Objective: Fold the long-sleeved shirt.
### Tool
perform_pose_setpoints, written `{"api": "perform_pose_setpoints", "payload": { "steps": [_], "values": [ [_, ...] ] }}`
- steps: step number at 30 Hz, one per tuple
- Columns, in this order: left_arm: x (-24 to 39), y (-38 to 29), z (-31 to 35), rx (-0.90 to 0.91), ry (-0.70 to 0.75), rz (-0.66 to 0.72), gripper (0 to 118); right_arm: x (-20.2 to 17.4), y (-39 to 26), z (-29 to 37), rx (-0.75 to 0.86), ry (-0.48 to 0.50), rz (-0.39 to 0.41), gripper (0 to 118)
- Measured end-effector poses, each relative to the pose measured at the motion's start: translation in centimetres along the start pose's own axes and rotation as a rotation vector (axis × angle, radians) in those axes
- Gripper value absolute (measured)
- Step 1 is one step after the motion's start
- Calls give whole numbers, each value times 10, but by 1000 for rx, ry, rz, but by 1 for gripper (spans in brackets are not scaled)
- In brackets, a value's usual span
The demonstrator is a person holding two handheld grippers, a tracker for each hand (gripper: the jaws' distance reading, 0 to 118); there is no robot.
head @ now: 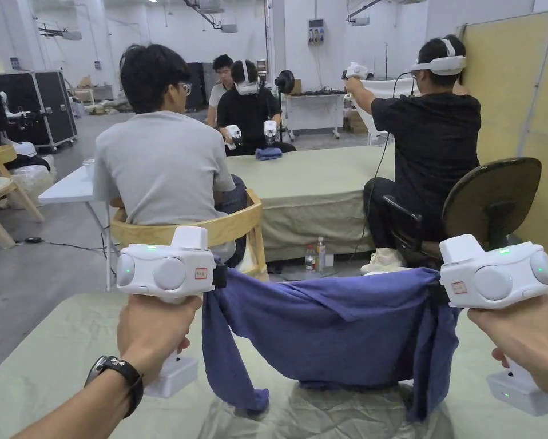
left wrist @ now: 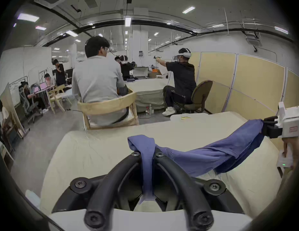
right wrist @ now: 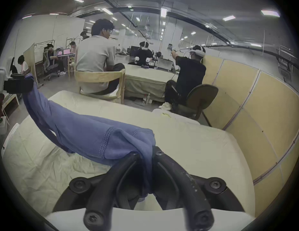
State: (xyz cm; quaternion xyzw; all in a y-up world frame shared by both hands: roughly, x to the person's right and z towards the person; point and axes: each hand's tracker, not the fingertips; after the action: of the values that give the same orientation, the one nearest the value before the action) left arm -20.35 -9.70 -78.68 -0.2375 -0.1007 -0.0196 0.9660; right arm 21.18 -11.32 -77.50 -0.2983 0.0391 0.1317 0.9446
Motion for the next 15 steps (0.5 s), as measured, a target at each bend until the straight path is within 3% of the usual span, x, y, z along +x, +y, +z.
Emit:
{"api": "perform_pose_setpoints", "payload": {
  "steps": [5, 15],
  "values": [
    [-2, -50, 28, -59, -15, 8, 8, -8, -63, 29, -43, 55, 6, 12],
    [0, -218, 145, -205, -78, 47, 8, -74, -241, 129, -176, 193, -4, 12]
  ]
}}
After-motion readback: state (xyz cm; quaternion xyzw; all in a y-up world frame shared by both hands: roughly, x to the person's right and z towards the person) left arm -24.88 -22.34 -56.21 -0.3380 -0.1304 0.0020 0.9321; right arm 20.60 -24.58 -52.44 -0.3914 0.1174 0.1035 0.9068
